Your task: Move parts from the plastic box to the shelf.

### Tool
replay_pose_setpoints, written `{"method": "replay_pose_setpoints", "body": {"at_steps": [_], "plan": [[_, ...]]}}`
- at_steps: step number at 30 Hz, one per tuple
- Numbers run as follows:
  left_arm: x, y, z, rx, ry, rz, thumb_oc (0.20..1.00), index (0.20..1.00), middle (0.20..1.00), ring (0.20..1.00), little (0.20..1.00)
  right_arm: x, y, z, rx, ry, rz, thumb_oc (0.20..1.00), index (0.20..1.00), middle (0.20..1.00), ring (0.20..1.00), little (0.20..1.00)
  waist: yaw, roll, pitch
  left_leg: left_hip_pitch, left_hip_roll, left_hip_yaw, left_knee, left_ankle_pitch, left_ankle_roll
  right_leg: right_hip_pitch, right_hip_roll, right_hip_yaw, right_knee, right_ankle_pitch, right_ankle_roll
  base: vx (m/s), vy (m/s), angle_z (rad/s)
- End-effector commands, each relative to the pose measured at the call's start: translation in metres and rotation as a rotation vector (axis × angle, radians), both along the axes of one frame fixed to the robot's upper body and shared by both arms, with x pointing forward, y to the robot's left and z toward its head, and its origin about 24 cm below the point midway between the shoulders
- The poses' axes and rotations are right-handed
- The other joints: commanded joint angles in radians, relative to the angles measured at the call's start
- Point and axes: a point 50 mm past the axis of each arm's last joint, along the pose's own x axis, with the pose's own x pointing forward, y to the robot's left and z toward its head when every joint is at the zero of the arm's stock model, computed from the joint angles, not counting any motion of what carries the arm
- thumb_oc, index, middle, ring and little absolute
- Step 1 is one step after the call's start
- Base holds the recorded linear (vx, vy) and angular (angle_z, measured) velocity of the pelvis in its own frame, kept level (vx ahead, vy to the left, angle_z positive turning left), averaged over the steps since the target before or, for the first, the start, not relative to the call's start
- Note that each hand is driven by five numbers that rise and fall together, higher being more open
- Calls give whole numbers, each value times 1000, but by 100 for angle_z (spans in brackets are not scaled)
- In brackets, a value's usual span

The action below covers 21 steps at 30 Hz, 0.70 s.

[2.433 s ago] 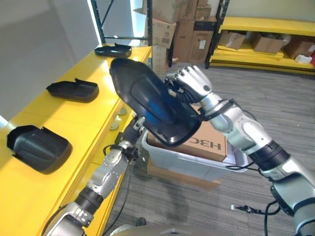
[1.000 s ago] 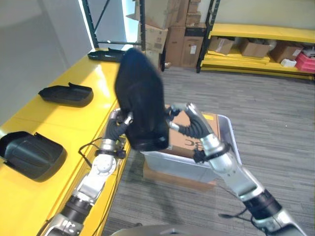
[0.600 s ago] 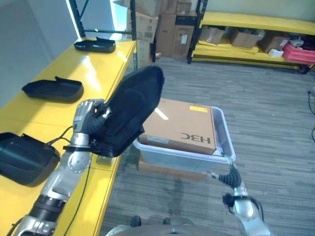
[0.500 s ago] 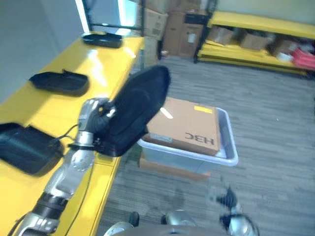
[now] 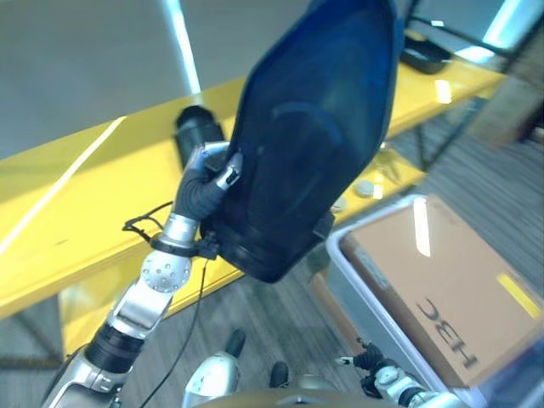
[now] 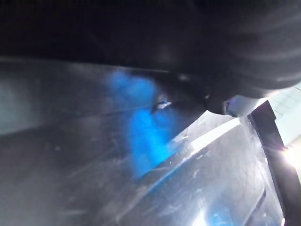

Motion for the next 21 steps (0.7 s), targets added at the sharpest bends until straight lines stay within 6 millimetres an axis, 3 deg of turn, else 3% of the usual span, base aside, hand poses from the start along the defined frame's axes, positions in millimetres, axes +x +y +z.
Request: {"method": "replay_pose_setpoints", "body": {"at_steps": [1,5,7,8,14,17,19,20,21], "plan": [[-17,12,40,-141,-188,-49,200,200,200,200,200,-40,-5,-11,-9,114,-93,1000,1000,1000,1000,1000,-38,15,-39,-21,45,85,44,-43,58,48,-59,50,-101,-23,123,-101,33,140],[-17,19,32,-137,-141,-27,200,200,200,200,200,-50,-5,-13,14,118,-176,1000,1000,1000,1000,1000,-51,14,-50,13,116,252,33,-61,47,77,-84,-95,-119,-31,120,-61,61,149],[-18,21,31,-135,-132,-36,200,200,200,200,200,-52,-2,-14,26,121,-187,1000,1000,1000,1000,1000,-54,15,-55,19,115,260,16,-58,45,85,-88,-124,-125,-28,124,35,90,114],[-19,30,26,-129,-101,-4,200,200,200,200,200,-54,6,-16,53,108,-213,1000,1000,1000,1000,1000,-42,23,-72,35,112,277,-56,-52,48,113,-97,-185,-133,-30,131,81,108,130],[-23,37,29,-136,-106,20,200,200,200,200,200,-55,21,-20,120,83,-325,1000,1000,1000,1000,1000,-13,-5,-90,28,49,248,-43,-83,89,112,-156,-230,-50,-36,157,112,171,77],[-22,36,32,-137,-116,20,200,200,200,200,200,-40,23,-16,129,2,-400,1000,1000,1000,1000,1000,-25,-9,-86,46,12,221,-42,-105,137,37,-232,-207,158,-12,185,131,290,39],[-22,36,32,-128,-121,21,200,200,200,200,200,-28,25,-13,148,-48,-447,1000,1000,1000,1000,1000,-51,-2,-60,77,-11,217,-53,-110,167,-23,-282,-160,287,102,212,78,329,37],[-23,36,32,-119,-126,25,200,200,200,200,200,-21,29,-12,165,-77,-460,1000,1000,1000,1000,1000,-64,8,-46,90,-8,218,-67,-108,175,-57,-283,-124,330,120,222,36,235,33],[-23,37,32,-100,-129,38,200,200,200,200,200,-18,32,-11,181,-93,-457,1000,1000,1000,1000,1000,-72,15,-40,98,-4,214,-78,-107,179,-95,-249,-70,345,93,218,13,138,26]]}}
